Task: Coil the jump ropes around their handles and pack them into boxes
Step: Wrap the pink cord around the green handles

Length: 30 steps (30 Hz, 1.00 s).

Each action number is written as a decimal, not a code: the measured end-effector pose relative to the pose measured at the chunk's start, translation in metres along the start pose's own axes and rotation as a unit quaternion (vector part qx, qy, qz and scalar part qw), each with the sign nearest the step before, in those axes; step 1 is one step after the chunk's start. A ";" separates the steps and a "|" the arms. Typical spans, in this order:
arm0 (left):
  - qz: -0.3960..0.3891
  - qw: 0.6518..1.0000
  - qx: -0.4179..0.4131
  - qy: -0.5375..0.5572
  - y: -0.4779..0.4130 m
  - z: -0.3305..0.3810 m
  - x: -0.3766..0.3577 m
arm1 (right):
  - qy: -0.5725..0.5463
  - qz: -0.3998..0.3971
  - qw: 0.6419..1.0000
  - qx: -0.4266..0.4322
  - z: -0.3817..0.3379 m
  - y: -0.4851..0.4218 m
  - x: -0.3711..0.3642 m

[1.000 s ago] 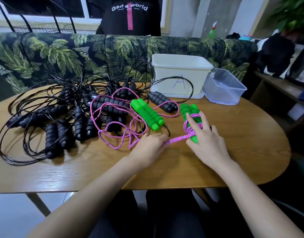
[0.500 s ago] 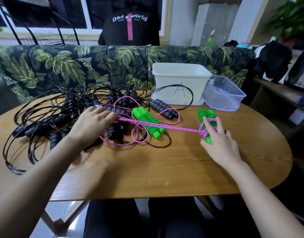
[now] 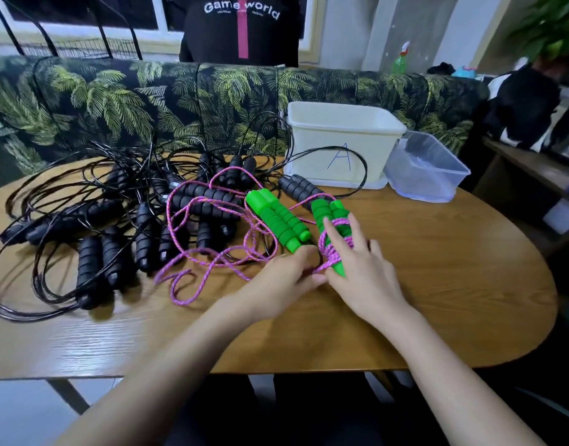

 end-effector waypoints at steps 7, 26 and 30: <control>0.116 0.981 -0.030 0.156 -0.011 -0.018 0.056 | -0.222 -0.010 0.973 0.058 0.003 -0.003 -0.001; 0.180 0.802 0.096 0.562 -0.068 -0.068 0.055 | -0.575 0.009 0.811 0.113 -0.025 -0.074 -0.002; 0.314 0.844 0.120 0.418 -0.052 -0.086 0.079 | -0.520 0.066 0.848 0.080 -0.018 -0.081 -0.003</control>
Point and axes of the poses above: each hand's wrist, its own y-axis away from the middle knuckle, its own x-axis out of the back of the hand, z = x × y, the point moved 10 cm from there along -y, towards the middle knuckle
